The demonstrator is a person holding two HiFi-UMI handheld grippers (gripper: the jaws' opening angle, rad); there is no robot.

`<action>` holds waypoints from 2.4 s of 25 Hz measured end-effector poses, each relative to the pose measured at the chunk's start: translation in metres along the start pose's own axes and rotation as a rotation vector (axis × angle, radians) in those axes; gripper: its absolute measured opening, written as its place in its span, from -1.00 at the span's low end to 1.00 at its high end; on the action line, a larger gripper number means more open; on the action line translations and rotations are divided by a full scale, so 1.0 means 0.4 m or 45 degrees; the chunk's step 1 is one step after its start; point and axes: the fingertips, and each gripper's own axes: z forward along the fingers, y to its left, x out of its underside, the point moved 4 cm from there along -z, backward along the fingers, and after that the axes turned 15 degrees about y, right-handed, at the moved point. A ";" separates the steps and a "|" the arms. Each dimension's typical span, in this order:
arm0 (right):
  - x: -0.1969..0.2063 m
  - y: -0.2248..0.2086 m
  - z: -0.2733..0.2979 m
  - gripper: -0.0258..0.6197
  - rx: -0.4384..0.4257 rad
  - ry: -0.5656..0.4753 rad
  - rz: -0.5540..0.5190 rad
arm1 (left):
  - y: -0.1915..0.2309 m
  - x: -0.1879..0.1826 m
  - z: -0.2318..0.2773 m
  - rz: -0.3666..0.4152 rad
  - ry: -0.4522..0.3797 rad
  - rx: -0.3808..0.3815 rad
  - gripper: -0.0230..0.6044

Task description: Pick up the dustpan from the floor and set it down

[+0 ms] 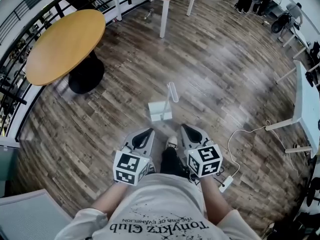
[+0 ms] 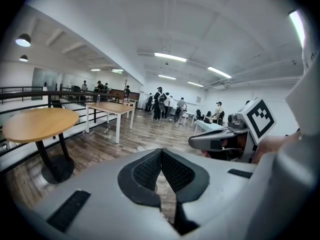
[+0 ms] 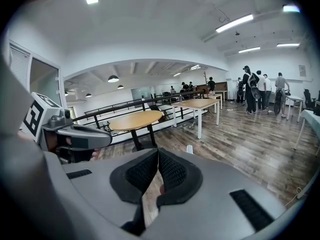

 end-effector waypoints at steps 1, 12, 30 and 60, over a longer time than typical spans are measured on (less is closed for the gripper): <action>-0.008 -0.015 0.013 -0.84 -0.006 -0.001 0.000 | 0.008 -0.008 0.014 -0.006 0.002 -0.008 -0.85; -0.157 -0.238 0.141 -0.84 -0.065 0.023 -0.030 | 0.083 -0.194 0.210 -0.102 -0.007 -0.077 -0.85; -0.191 -0.404 0.217 -0.84 -0.179 0.053 -0.092 | 0.028 -0.280 0.364 -0.122 0.011 -0.207 -0.85; -0.237 -0.351 0.417 -0.83 -0.027 0.162 0.025 | 0.286 -0.308 0.447 -0.079 0.131 -0.032 -0.85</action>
